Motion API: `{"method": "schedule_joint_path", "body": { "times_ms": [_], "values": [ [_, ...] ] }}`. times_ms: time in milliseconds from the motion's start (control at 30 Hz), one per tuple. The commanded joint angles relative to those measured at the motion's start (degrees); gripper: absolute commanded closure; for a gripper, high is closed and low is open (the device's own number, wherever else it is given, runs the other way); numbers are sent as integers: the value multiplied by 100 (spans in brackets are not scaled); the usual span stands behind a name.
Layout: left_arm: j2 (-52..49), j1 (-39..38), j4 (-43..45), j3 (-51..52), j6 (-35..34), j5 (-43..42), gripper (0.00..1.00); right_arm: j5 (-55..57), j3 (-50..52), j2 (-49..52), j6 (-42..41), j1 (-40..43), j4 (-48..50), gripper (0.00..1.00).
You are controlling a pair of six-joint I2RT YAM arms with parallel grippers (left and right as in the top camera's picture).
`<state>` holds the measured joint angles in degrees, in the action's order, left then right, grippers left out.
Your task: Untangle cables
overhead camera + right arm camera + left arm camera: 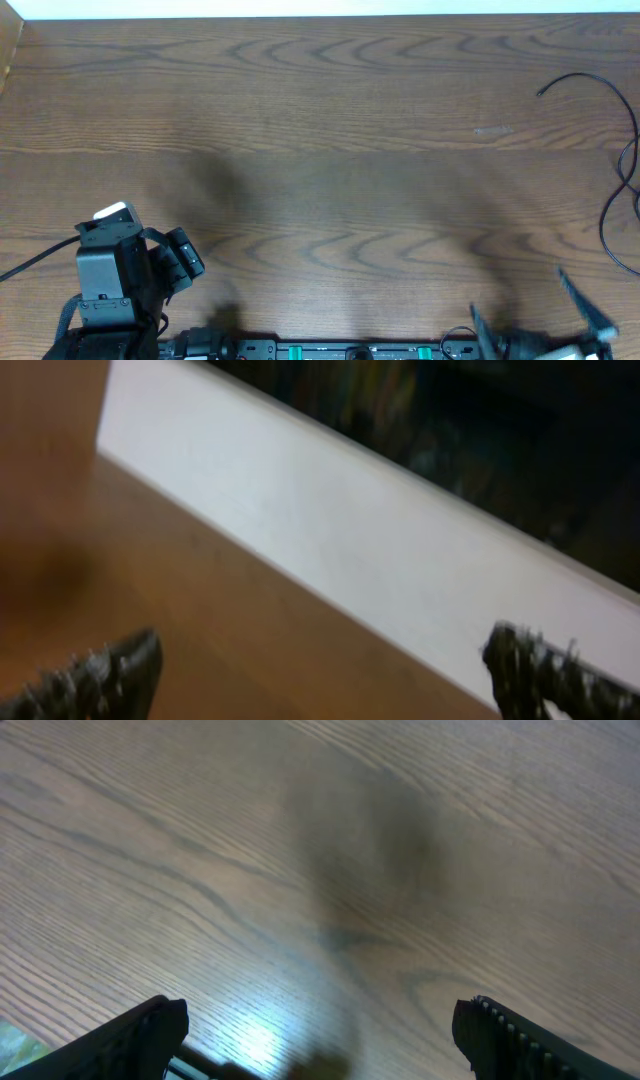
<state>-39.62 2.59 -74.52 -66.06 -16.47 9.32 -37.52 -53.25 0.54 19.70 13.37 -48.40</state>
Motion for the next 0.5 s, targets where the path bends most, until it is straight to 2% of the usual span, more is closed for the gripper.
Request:
{"method": "schedule_joint_path", "body": {
  "times_ms": [0,133,333,467],
  "values": [
    [20,24,0,-55,35,11,10,142,645,-7,-769,59,546,1],
    [20,24,0,-55,33,11,9,905,1360,-7,-1392,57,1316,1],
    [20,24,2,-55,33,11,9,2376,2380,-7,-2828,57,2498,1],
    [20,24,4,-55,35,11,9,2516,3073,-7,-3191,57,3051,1]
  ]
}}
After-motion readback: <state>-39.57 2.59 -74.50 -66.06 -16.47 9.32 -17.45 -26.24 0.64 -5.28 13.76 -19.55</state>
